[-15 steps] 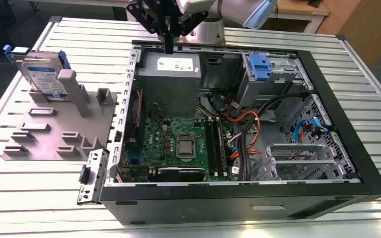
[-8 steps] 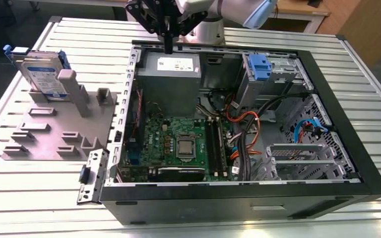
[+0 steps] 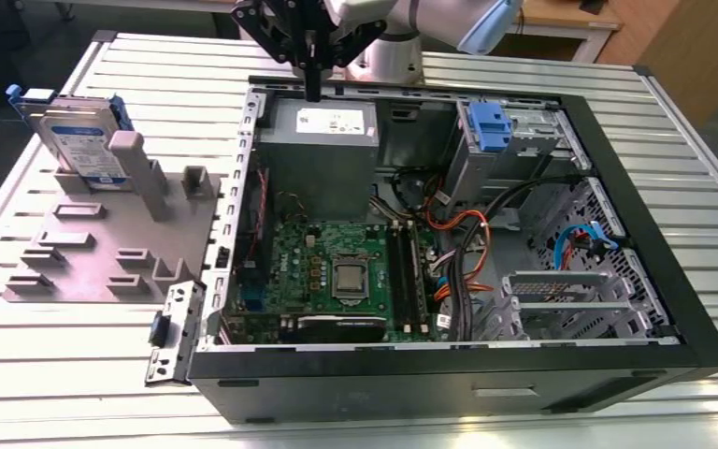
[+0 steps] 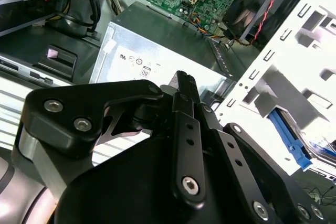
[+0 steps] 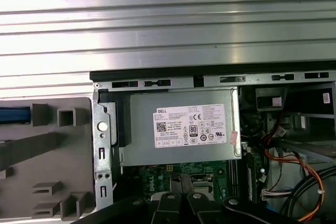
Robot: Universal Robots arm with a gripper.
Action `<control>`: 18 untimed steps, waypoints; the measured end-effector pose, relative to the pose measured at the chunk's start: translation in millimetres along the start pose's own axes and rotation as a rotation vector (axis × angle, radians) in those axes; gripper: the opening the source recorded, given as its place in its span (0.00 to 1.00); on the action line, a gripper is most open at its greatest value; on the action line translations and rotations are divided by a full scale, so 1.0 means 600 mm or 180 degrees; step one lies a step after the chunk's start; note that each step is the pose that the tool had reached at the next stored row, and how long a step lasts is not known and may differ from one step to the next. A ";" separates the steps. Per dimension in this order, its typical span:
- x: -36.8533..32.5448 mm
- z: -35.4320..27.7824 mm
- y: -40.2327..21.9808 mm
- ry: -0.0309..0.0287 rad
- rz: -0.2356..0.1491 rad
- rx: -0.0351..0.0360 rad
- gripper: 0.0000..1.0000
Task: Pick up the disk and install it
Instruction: 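Reach for the disk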
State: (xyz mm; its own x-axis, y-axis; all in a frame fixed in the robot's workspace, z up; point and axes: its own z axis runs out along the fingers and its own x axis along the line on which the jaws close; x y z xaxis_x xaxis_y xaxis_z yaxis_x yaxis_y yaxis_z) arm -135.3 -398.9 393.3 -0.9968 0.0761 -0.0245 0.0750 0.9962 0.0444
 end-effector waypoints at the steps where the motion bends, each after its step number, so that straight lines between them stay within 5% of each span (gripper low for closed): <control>1: 0.000 0.000 0.000 0.0000 0.0000 0.0000 0.11; 18: 0.009 0.000 -0.001 0.0000 0.0001 0.0000 0.11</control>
State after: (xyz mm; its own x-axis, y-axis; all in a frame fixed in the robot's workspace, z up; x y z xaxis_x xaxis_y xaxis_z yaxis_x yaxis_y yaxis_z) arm -141.0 -398.9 393.3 -0.9968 0.0763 -0.0245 0.0752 0.9962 0.0444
